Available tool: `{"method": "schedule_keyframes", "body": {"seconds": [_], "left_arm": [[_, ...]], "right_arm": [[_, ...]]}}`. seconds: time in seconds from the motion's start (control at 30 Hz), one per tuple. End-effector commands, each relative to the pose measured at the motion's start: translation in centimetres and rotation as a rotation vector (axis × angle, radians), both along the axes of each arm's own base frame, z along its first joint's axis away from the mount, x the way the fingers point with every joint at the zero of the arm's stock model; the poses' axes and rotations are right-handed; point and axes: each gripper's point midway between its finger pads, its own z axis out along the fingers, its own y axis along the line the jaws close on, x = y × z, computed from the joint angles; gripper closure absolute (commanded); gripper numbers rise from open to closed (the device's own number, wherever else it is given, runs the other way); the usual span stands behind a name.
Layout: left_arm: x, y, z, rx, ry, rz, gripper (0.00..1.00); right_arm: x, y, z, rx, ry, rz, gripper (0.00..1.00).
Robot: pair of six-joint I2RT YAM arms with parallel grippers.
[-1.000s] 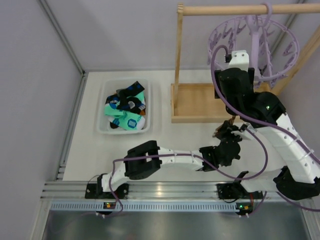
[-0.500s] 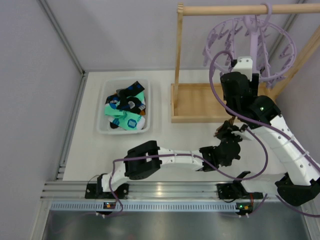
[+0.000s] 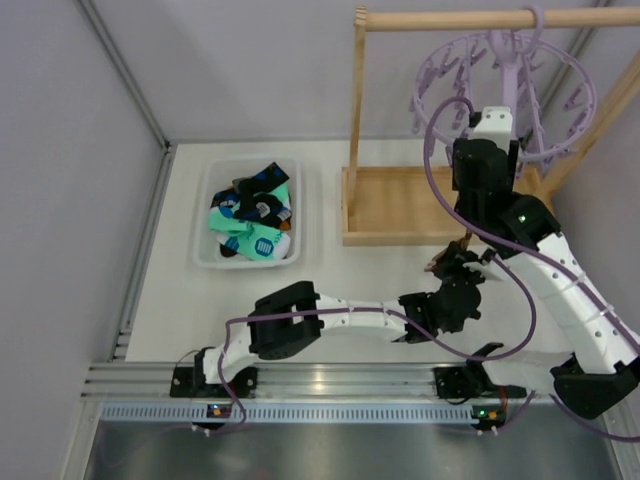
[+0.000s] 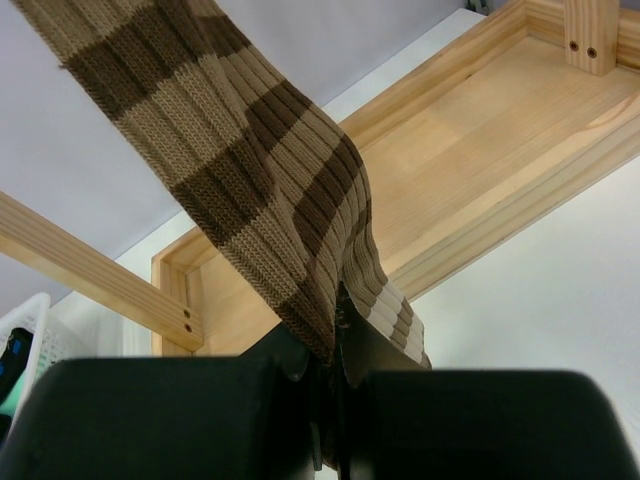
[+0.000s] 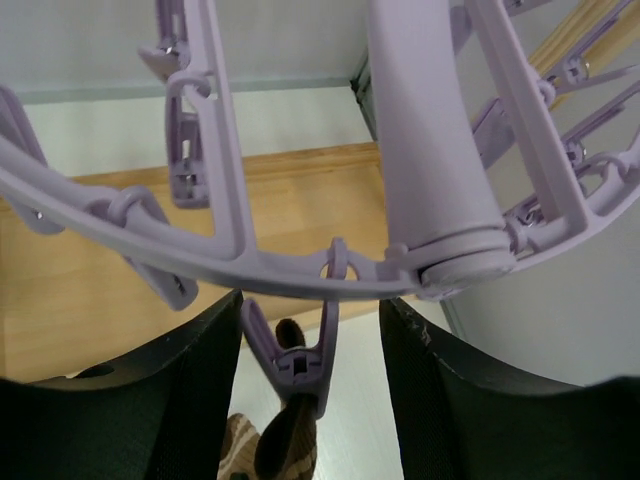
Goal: Remove the socks clipped to the hanger
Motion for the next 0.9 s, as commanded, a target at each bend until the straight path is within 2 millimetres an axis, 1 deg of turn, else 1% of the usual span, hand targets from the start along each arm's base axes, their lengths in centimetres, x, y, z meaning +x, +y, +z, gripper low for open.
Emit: {"method": "schedule_keyframes", "body": {"seconds": [0.0,0.03,0.07,0.13,0.23,0.27,0.33,0.43,0.47,0.53,0.57,0.63,0.67,0.7,0.73,0.8,0.83,0.87], "left_arm": [[-0.7,-0.8,1.0,-0.048,-0.009,-0.013,1.00],[-0.7,-0.8,1.0,-0.048,-0.009,-0.013,1.00],[-0.7,-0.8,1.0,-0.049,-0.008,-0.013,1.00],[-0.7,-0.8,1.0,-0.046,-0.009,-0.012,1.00],[-0.7,-0.8,1.1,-0.046,-0.010,-0.012,1.00],[-0.7,-0.8,1.0,-0.043,-0.010,-0.010,1.00],[-0.7,-0.8,1.0,-0.040,-0.011,-0.012,1.00],[-0.7,-0.8,0.9,-0.040,-0.011,-0.010,1.00],[-0.7,-0.7,0.7,-0.040,-0.007,-0.007,1.00],[-0.6,-0.4,0.3,-0.041,0.000,0.000,1.00],[-0.6,0.0,-0.1,-0.044,0.009,0.003,1.00],[-0.7,0.6,-0.6,-0.045,0.019,0.006,1.00],[-0.8,1.2,-0.9,-0.045,0.027,0.012,1.00],[-0.8,1.7,-0.9,-0.044,0.029,0.020,1.00],[-0.8,2.8,-0.8,-0.046,0.035,0.040,1.00],[-0.7,4.3,-0.6,-0.046,0.042,0.059,1.00],[-0.6,5.5,-1.3,-0.024,0.053,0.074,1.00],[-0.5,6.8,-0.6,-0.034,0.090,0.083,1.00]], "right_arm": [[1.1,-0.4,2.0,0.025,-0.084,-0.013,0.46],[1.3,-0.4,2.0,0.025,-0.086,-0.014,0.47],[1.4,-0.3,2.0,0.025,-0.093,-0.011,0.50],[1.7,-0.4,2.1,0.030,-0.100,-0.009,0.51],[2.0,-0.3,2.0,0.036,-0.102,-0.002,0.58],[2.1,-0.2,1.8,0.037,-0.099,0.000,0.63],[2.1,0.1,1.9,0.046,-0.103,0.016,0.68],[2.1,0.2,1.8,0.057,-0.106,0.026,0.86],[2.0,0.2,2.0,0.065,-0.113,0.031,0.90],[1.8,0.5,2.3,0.084,-0.126,0.049,0.91],[1.7,0.5,2.4,0.091,-0.132,0.053,0.95],[1.6,0.5,2.6,0.099,-0.146,0.058,0.95],[1.6,0.5,2.7,0.100,-0.145,0.061,0.84],[1.6,0.7,2.6,0.106,-0.143,0.074,0.69],[1.5,0.8,2.4,0.111,-0.137,0.080,0.55],[1.3,1.3,2.2,0.128,-0.129,0.113,0.50],[1.1,1.3,2.1,0.140,-0.132,0.123,0.46],[0.7,1.6,1.9,0.155,-0.129,0.145,0.38]]}}
